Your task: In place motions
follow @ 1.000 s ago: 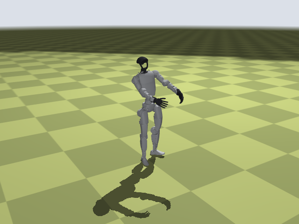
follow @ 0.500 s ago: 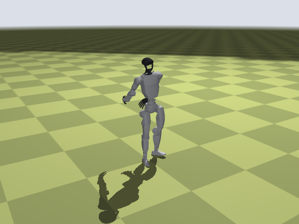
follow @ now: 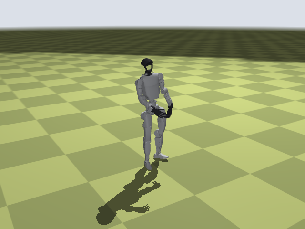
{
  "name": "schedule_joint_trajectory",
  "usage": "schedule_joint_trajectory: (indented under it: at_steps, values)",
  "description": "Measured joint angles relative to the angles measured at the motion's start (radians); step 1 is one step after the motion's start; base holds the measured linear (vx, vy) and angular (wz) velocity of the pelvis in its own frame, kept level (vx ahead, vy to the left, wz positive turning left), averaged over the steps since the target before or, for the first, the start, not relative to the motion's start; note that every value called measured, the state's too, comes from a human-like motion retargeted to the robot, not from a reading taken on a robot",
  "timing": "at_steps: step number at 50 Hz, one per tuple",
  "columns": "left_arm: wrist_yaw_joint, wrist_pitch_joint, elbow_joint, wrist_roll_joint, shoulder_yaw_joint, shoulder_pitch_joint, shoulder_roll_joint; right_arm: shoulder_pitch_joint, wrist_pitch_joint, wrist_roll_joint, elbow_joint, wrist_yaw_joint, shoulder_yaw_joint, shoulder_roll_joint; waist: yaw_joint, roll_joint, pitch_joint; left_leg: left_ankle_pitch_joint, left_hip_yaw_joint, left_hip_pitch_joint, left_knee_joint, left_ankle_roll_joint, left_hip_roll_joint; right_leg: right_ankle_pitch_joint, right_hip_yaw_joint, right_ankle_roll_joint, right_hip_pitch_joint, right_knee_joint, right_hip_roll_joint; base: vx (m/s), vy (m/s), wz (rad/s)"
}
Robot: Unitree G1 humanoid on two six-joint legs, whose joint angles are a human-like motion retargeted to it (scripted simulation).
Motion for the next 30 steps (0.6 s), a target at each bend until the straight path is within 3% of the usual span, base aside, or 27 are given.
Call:
schedule_joint_trajectory:
  at_steps: [6,12,17,21,23,25,27,28,30]
  values:
    - [0.025,0.003,0.044,-0.031,0.004,0.021,-0.014,-0.165,-0.188,0.063,-0.525,-0.396,-0.003,-0.080,0.003,-0.009,-0.034,-0.002,-0.002,-0.008,-0.001,0.001,-0.006,-0.005,0.001,0.001,-0.009,0.002,-0.006,0.00,0.00,0.00]
    - [-0.019,0.137,0.272,0.004,0.073,0.034,-0.021,-0.372,-0.342,-0.026,-0.842,-0.781,-0.086,-0.202,0.020,-0.025,-0.059,-0.006,0.003,-0.010,-0.003,0.002,-0.012,-0.009,0.013,0.001,-0.020,0.006,-0.009,0.00,0.00,0.00]
    - [0.012,0.185,0.436,0.049,0.097,0.064,0.004,-0.495,-0.386,-0.102,-0.986,-0.973,-0.152,-0.287,0.022,-0.040,-0.068,-0.008,0.000,-0.014,-0.003,0.001,-0.012,-0.015,0.009,0.002,-0.021,0.008,-0.010,0.00,0.00,0.00]
    - [0.059,0.198,0.455,0.043,0.117,0.114,0.002,-0.581,-0.373,-0.236,-1.013,-1.100,-0.209,-0.361,0.016,-0.049,-0.065,-0.010,-0.007,-0.010,-0.007,0.000,-0.011,-0.017,0.000,0.002,-0.019,0.008,-0.008,0.00,-0.03,0.04]
    - [0.065,0.201,0.455,0.035,0.125,0.134,-0.001,-0.638,-0.312,-0.309,-0.977,-1.109,-0.208,-0.362,0.004,-0.048,-0.065,-0.013,-0.021,-0.007,-0.008,-0.002,-0.010,-0.018,-0.015,0.003,-0.016,0.008,-0.009,0.00,-0.01,0.15]
    - [0.074,0.205,0.455,0.026,0.139,0.147,-0.003,-0.697,-0.118,-0.279,-0.920,-0.970,-0.167,-0.313,0.026,-0.050,-0.064,-0.011,-0.002,-0.003,-0.008,-0.001,-0.005,-0.015,0.005,0.000,-0.017,0.007,-0.002,0.00,-0.02,-0.29]
    - [0.089,0.210,0.455,0.026,0.150,0.152,0.001,-0.738,0.212,-0.155,-0.870,-0.620,-0.143,-0.268,0.034,-0.052,-0.065,-0.011,0.000,0.001,-0.007,-0.001,-0.003,-0.014,0.009,-0.001,-0.015,0.007,0.000,0.01,-0.01,-0.16]
    - [0.095,0.207,0.455,0.027,0.155,0.152,0.002,-0.742,0.321,-0.143,-0.862,-0.371,-0.144,-0.258,0.039,-0.055,-0.064,-0.011,0.002,0.002,-0.007,-0.001,-0.003,-0.014,0.009,-0.002,-0.013,0.007,0.002,0.00,0.00,0.00]
    - [0.102,0.200,0.455,0.026,0.161,0.147,0.008,-0.729,0.416,-0.136,-0.854,-0.028,-0.150,-0.246,0.044,-0.060,-0.063,-0.010,-0.001,0.003,-0.005,0.000,-0.003,-0.014,0.005,-0.003,-0.007,0.005,0.002,0.00,0.00,0.00]
